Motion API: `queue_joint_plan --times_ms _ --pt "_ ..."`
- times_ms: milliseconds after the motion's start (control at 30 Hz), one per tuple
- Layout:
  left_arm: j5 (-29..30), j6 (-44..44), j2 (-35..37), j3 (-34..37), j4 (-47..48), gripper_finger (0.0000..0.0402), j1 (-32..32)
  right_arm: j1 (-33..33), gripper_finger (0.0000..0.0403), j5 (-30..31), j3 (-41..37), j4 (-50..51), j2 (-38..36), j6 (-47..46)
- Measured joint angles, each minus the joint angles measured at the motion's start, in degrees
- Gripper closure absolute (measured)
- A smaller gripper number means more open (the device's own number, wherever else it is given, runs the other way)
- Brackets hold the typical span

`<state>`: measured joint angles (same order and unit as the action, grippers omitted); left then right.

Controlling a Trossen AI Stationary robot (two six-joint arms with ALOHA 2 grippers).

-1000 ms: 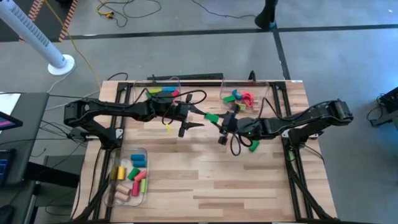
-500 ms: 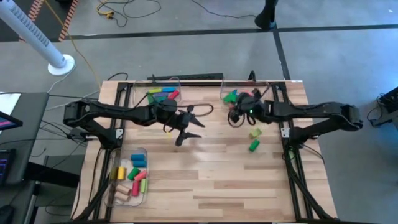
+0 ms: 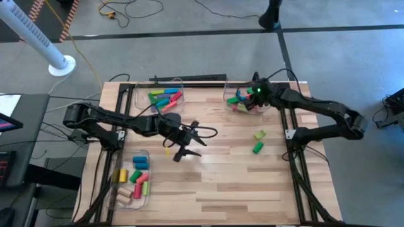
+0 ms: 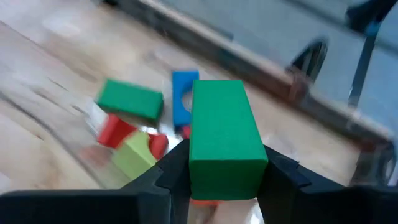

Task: Sort blocks by size
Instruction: Put the green arch block into the top right transparent bin, then put the light green arch block into the top right transparent bin

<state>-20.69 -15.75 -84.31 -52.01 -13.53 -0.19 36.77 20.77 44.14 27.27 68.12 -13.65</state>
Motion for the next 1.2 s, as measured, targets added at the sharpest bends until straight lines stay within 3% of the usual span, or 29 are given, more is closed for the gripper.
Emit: queue_joint_plan --times_ms 167,333,533,700,900,1200 --pt "0.0 0.5 0.0 0.0 0.7 0.0191 -1.7 4.4 0.0230 -4.2 0.0 1.4 2.9 0.0" --pt "0.0 1.1 0.0 0.0 1.5 0.0191 -3.2 4.5 0.0226 -4.5 0.0 1.0 5.2 1.3" --pt "0.0 1.2 0.0 0.0 3.2 0.0191 -4.4 3.8 0.0183 -4.5 0.0 -0.5 5.0 1.5" --pt "0.0 1.1 0.0 0.0 4.1 0.0191 -5.0 3.8 0.0149 -4.4 0.0 -0.5 3.7 1.5" --pt "0.0 0.6 0.0 0.0 5.3 0.0191 -5.4 2.9 0.0145 -4.4 0.0 -0.5 -0.3 1.5" --pt "0.0 0.6 0.0 0.0 6.8 0.0191 -5.4 -5.4 0.0146 -4.3 0.0 1.0 -7.8 -1.9"
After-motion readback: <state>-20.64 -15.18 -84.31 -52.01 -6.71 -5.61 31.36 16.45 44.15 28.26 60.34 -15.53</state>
